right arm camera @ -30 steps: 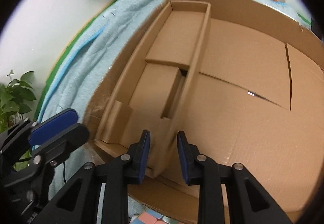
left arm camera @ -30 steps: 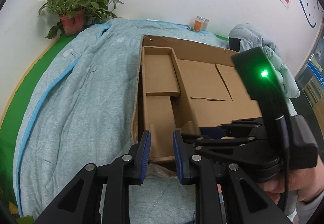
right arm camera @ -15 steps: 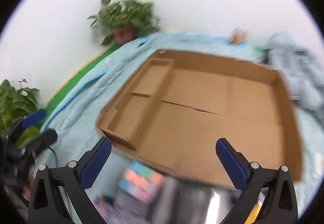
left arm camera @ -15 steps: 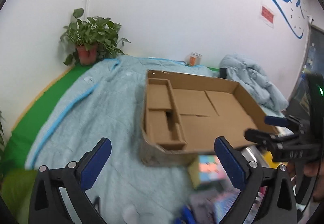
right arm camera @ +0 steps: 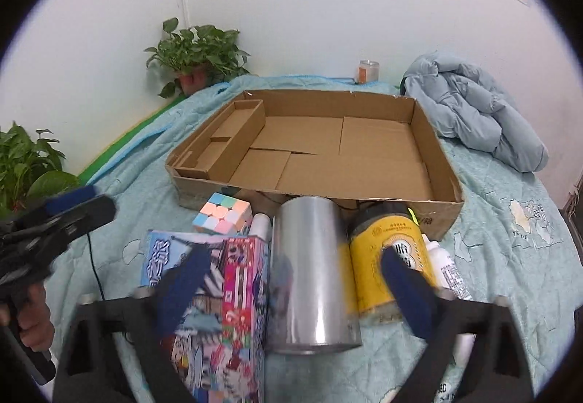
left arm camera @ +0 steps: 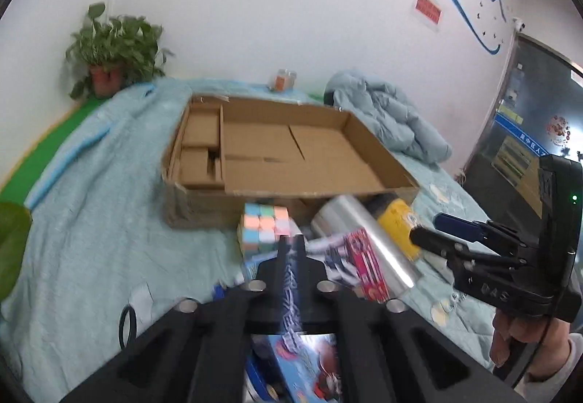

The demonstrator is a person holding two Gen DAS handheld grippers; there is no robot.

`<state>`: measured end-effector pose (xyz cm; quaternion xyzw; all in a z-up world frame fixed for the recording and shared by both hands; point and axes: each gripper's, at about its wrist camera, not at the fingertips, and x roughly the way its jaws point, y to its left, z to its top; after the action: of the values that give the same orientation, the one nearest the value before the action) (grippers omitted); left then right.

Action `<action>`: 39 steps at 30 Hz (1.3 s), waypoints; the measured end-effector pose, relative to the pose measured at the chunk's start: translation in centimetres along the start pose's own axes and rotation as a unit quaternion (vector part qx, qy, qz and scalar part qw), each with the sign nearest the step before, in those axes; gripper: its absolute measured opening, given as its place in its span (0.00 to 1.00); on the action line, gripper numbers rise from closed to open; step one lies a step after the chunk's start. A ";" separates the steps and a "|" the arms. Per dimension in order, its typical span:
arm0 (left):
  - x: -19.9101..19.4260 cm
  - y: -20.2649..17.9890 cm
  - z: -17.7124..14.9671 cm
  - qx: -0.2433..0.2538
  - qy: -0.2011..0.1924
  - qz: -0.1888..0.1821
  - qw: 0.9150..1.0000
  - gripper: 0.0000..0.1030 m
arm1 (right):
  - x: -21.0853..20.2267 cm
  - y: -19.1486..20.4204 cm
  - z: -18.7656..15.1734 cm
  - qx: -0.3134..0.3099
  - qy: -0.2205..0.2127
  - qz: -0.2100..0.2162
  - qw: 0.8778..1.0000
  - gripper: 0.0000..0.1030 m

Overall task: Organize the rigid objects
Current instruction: 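Grasp the blue board game box edge with the right tool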

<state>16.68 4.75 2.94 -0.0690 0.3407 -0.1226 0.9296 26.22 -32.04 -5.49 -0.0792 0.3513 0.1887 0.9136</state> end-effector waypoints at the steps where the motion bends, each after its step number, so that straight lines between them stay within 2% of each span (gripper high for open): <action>1: -0.5 -0.6 -0.5 0.007 -0.010 0.012 1.000 0.01 | -0.2 -0.1 -0.4 0.000 0.002 -0.004 1.000 0.40; 2: -0.8 -1.2 -0.9 0.015 -0.018 0.026 0.999 0.17 | -0.4 -0.4 -0.6 0.002 0.003 0.003 1.000 0.42; 3: -1.0 -1.6 -1.2 0.020 -0.020 0.044 0.999 0.37 | -0.4 -0.5 -0.9 0.004 0.007 0.015 1.000 0.48; 4: -1.1 -1.8 -1.4 0.019 -0.017 0.054 0.998 0.97 | -0.6 -0.8 -1.2 0.005 0.009 0.026 1.000 0.58; 5: -1.4 -1.9 -1.7 0.013 -0.021 0.064 0.998 0.95 | -0.9 -0.9 -1.6 0.005 0.004 0.033 0.999 0.89; 6: -1.6 -2.1 -2.2 0.003 -0.035 0.058 0.998 0.98 | -1.3 -1.1 -2.0 0.002 -0.004 0.042 0.999 0.99; 9: -1.1 -2.2 -3.0 -0.011 -0.006 0.032 0.999 0.99 | -1.2 -1.0 -3.0 -0.011 0.008 0.074 0.997 0.99; 15: 0.4 -2.0 -5.4 -0.028 0.052 -0.008 0.998 0.99 | 0.8 -0.8 -6.3 0.001 0.073 0.162 0.984 0.99; 18: 1.4 -2.0 -6.4 -0.038 0.074 -0.026 0.996 0.99 | 1.6 -0.1 -7.5 0.003 0.096 0.183 0.979 0.99; 24: 3.7 -2.2 -6.5 -0.053 0.092 -0.058 0.993 0.99 | 2.1 1.5 -7.5 -0.018 0.094 0.179 0.979 0.99; 27: 4.9 -2.0 -6.0 -0.057 0.104 -0.060 0.991 0.99 | 2.4 1.7 -7.3 -0.025 0.095 0.175 0.980 0.99; 32: 6.8 -1.1 -5.7 -0.063 0.128 -0.040 0.989 0.99 | 3.3 2.3 -7.1 -0.035 0.095 0.165 0.981 0.98; 36: 8.5 -0.2 -6.2 -0.087 0.155 -0.058 0.982 0.99 | 3.9 2.8 -7.1 -0.036 0.099 0.160 0.981 0.94; 39: 9.2 -0.7 -6.3 -0.058 0.161 -0.043 0.984 0.98 | 4.3 3.6 -7.3 -0.045 0.105 0.156 0.981 0.91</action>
<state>19.22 1.24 -7.37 -0.1172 0.4894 -0.1519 0.8507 23.22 -29.53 -13.84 -0.0839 0.4445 0.3349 0.8266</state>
